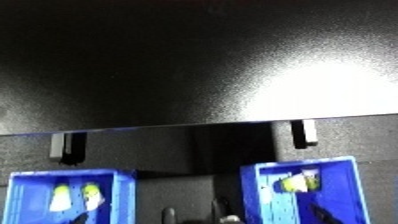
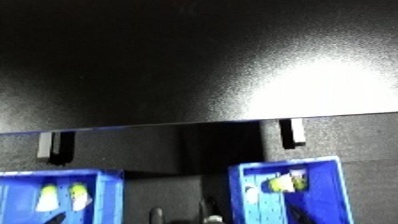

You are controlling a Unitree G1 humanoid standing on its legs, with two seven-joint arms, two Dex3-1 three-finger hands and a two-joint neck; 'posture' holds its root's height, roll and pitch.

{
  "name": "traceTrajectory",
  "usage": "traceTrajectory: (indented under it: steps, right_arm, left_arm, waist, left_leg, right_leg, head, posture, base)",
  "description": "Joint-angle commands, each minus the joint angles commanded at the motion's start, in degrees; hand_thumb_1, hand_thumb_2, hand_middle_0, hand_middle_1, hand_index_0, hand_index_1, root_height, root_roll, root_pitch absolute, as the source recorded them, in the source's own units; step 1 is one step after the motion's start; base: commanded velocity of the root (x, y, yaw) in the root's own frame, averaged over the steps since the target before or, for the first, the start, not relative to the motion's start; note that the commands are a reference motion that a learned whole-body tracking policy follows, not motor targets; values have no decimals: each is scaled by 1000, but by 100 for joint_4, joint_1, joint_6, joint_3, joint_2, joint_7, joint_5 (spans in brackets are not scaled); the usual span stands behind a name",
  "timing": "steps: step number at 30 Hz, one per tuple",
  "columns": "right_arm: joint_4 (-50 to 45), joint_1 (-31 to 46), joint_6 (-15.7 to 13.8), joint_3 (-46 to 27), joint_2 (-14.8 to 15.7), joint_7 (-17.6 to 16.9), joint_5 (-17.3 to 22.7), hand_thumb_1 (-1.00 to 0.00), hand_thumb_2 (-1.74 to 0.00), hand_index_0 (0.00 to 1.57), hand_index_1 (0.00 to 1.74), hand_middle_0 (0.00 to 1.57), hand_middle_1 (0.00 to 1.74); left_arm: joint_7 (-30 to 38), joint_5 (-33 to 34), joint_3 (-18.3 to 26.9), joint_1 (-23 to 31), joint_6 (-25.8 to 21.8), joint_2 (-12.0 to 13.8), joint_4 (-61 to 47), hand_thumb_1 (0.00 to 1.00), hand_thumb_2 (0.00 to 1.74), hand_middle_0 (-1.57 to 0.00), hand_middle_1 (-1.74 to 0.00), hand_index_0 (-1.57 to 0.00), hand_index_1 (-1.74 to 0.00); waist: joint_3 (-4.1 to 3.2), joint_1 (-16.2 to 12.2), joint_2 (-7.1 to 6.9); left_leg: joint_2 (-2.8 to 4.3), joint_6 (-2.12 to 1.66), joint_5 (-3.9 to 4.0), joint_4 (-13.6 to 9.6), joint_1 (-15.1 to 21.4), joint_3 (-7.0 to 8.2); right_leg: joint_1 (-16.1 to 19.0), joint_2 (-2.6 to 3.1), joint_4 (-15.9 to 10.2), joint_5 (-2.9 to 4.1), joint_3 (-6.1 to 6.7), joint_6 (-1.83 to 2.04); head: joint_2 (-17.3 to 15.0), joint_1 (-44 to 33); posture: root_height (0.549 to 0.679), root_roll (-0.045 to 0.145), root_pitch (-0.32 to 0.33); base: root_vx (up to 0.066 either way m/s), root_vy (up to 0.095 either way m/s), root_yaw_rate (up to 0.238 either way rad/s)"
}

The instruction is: Pick up the object and place it into the box

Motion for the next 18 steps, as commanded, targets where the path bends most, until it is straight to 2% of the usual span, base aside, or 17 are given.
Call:
traceTrajectory:
  steps: [1,3,6,9,13,18]
  right_arm:
    - [38,84,-1,-37,37,51,-55,0,0,0,0,0,0]
    - [70,164,5,-69,82,92,-110,0,0,0,0,0,0]
    - [112,282,50,-105,154,138,-188,0,0,0,0,0,0]
    - [170,395,104,-126,221,184,-257,0,0,0,0,0,0]
    - [282,508,119,-158,299,224,-319,0,0,0,0,0,0]
    - [425,604,117,-220,367,224,-376,0,0,0,0,0,0]
  left_arm:
    - [-18,96,31,116,-27,-41,43,0,0,0,0,0,0]
    - [-24,171,74,237,-54,-81,80,0,0,0,0,0,0]
    - [-27,237,153,418,-66,-115,126,0,0,0,0,0,0]
    - [-33,312,239,565,-48,-133,185,0,0,0,0,0,0]
    - [-57,468,302,706,-36,-168,290,0,0,0,0,0,0]
    - [-76,593,351,813,36,-221,410,0,0,0,0,0,0]
  waist:
    - [-130,14,-3]
    - [-266,34,-7]
    - [-489,81,-19]
    - [-711,142,-42]
    - [-959,224,-73]
    - [-1211,297,-105]
  left_leg:
    - [6,-67,153,-384,218,-16]
    - [21,-131,282,-742,422,-21]
    - [66,-211,459,-1290,735,-20]
    - [121,-268,606,-1758,989,-5]
    - [201,-339,767,-2181,1175,44]
    - [271,-396,873,-2487,1293,75]
  right_leg:
    - [239,0,-415,122,-40,49]
    - [467,-4,-785,226,-83,99]
    - [829,-4,-1333,374,-162,162]
    - [1133,-4,-1779,502,-258,207]
    - [1363,-24,-2132,626,-385,250]
    - [1528,-67,-2457,760,-483,295]
  head:
    - [-54,-34]
    - [-133,-89]
    - [-241,-151]
    - [-333,-199]
    - [-442,-213]
    - [-496,-218]
  posture:
    - [664,19,-46]
    - [667,18,-42]
    - [671,17,-36]
    - [673,17,-31]
    - [674,16,-25]
    - [674,15,-18]
  base:
    - [111,-40,20]
    - [113,-37,19]
    - [110,-37,15]
    - [103,-37,1]
    - [77,-30,10]
    - [57,-11,27]
